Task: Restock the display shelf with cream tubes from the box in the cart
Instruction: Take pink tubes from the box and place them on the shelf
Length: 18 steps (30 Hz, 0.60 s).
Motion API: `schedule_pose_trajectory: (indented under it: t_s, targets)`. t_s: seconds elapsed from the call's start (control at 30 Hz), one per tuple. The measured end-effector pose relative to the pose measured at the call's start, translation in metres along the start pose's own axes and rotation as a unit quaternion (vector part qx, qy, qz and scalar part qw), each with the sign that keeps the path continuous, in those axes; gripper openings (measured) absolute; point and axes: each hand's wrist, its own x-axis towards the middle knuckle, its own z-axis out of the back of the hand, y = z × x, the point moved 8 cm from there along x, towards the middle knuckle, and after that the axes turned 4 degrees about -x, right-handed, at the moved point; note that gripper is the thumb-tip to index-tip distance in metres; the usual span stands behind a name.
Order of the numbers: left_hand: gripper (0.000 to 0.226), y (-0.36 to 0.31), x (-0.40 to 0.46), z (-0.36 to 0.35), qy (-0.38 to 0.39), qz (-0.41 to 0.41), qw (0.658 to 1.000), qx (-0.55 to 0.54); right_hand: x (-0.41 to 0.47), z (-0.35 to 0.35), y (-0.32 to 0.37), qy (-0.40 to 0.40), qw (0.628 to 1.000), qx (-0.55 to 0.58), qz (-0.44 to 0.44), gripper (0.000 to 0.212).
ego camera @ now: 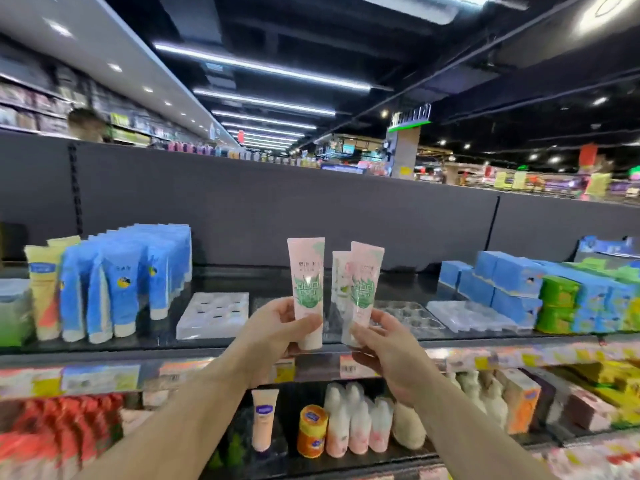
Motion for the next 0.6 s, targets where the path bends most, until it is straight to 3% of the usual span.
schedule_pose_trajectory:
  t_s: [0.3,0.5,0.6]
  targets:
    - [0.031,0.029,0.015,-0.050,-0.025,0.034,0.999,0.022,-0.006,0.046,-0.013,0.012,1.000,0.011,-0.013,0.027]
    - [0.021,0.041,0.055,-0.117,0.030,0.029,0.999,0.016,-0.008,0.121,-0.027,-0.062,0.998,-0.021,-0.012,0.022]
    - [0.027,0.051,0.083,-0.161,0.062,0.033,0.997,0.022,-0.002,0.172,-0.029,-0.104,0.993,-0.046,-0.023,0.020]
